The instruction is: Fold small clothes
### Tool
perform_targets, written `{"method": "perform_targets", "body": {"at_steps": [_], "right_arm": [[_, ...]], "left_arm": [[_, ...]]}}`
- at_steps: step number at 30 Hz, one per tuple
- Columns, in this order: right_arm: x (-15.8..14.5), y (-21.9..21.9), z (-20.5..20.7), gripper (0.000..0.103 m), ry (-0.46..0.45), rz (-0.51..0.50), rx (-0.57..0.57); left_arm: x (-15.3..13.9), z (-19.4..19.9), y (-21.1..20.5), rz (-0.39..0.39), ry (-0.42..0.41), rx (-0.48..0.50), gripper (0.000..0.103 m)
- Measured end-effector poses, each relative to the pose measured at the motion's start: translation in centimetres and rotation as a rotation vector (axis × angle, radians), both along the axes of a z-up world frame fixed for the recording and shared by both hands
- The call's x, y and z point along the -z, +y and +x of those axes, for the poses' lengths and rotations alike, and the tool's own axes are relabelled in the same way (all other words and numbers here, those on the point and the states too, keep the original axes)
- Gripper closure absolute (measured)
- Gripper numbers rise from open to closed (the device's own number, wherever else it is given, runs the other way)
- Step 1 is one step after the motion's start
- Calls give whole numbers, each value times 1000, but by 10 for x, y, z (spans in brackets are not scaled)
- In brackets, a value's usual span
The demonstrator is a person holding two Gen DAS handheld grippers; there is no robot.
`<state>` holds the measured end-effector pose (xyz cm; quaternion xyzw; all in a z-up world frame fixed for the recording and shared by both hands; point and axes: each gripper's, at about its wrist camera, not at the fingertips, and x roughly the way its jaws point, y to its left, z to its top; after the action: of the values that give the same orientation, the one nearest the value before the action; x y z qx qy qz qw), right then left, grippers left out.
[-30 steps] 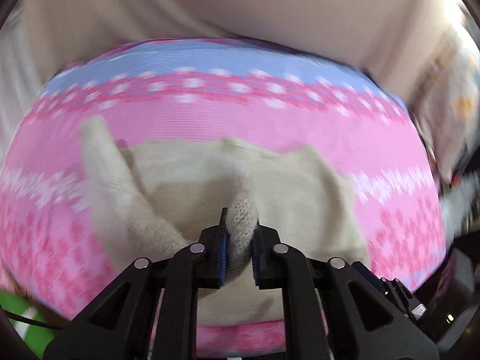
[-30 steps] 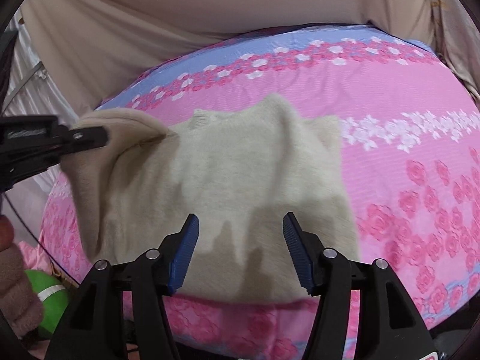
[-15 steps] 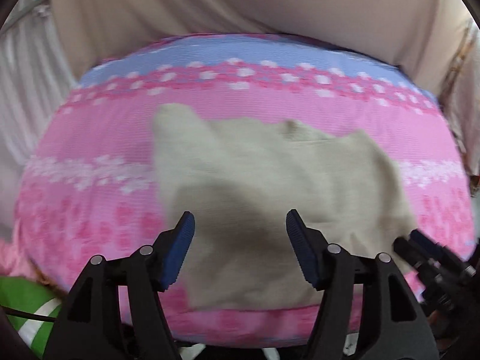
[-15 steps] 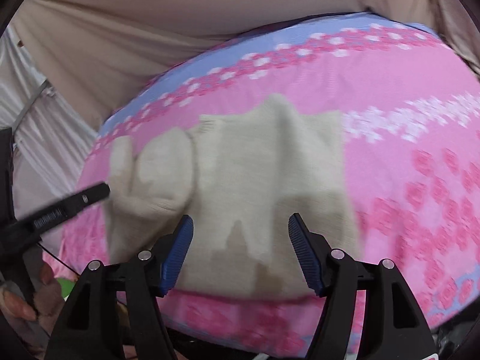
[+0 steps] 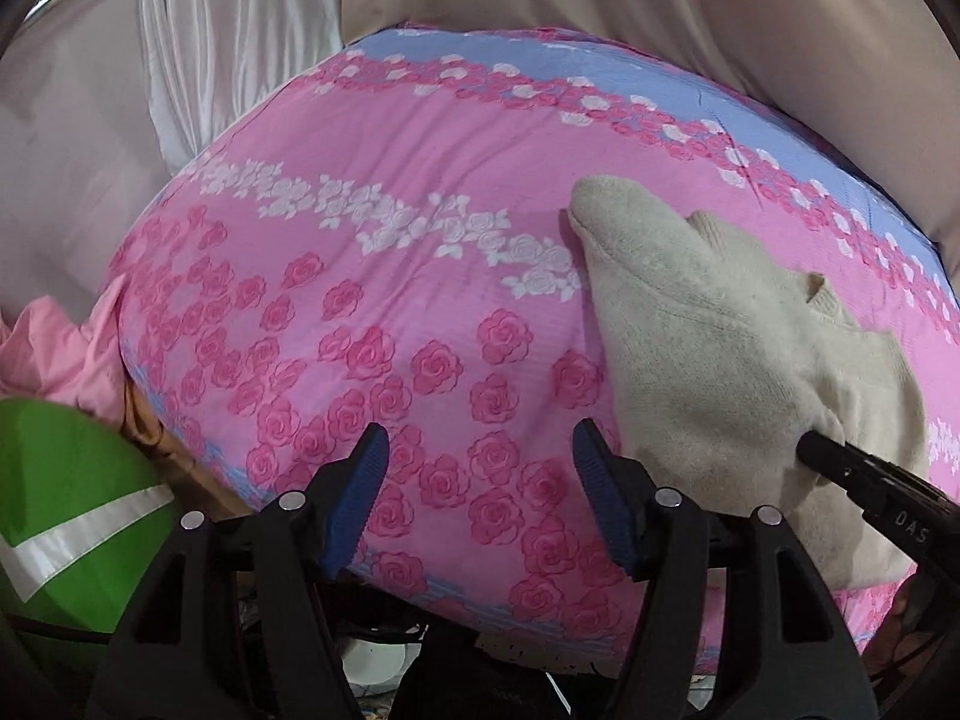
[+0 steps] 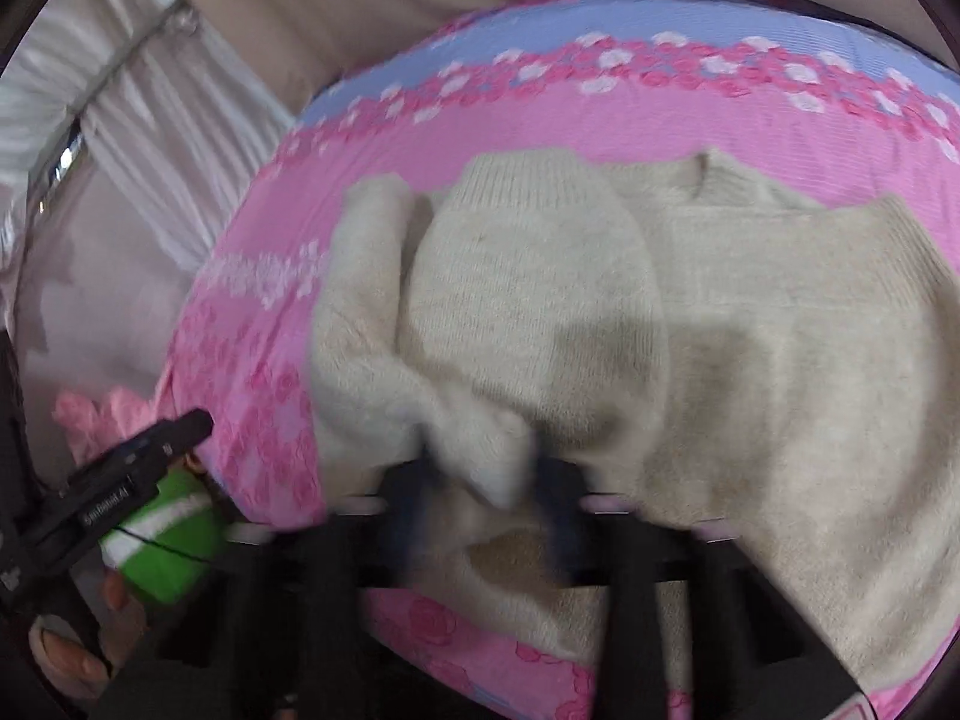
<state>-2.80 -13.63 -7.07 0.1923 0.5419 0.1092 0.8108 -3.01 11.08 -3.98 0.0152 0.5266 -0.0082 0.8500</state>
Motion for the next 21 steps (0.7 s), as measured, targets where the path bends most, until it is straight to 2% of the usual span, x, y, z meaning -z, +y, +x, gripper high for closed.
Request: {"method": "perform_targets", "body": {"at_steps": [2,6,8,9,11,12,15,16,17,19,20,21], "right_arm": [[-17,-6,-6,91,-45,24,25],[-80,-55,-40,92,-194,72,177],[-102,-88,-73,92,-239,55,267],[-104,-104,-94,92,-238,10,312],[-88,-125,-126,91,-201,-91,353],[-65,-135,-141,89,-128,-140,376],[16,-156,-169,86,107,-177,411],[28,-159,-175,85,137,-160,423],[27,-159,-179,82,123,-125,447],[0,-154,-177,73,25,-113,479],[-12,-152,-172,60,-15,-128,475],[-23,-152,-167,52,-55,-144,471]], "left_arm": [[-2,1,-4,-15,1,6,42],[-14,3,-20,-43,-32,48,41],[-20,2,-33,-48,-50,82,41],[-22,1,-42,-48,-57,106,40],[-21,0,-60,-44,-58,146,36],[-18,-1,-70,-44,-49,168,36],[-10,-3,-97,-49,-13,234,36],[-8,-4,-104,-48,-7,251,36],[-7,-5,-111,-46,-1,266,36],[-8,-9,-122,-41,-4,294,35],[-7,-11,-127,-40,-5,305,35],[-5,-12,-134,-39,0,319,34]]}}
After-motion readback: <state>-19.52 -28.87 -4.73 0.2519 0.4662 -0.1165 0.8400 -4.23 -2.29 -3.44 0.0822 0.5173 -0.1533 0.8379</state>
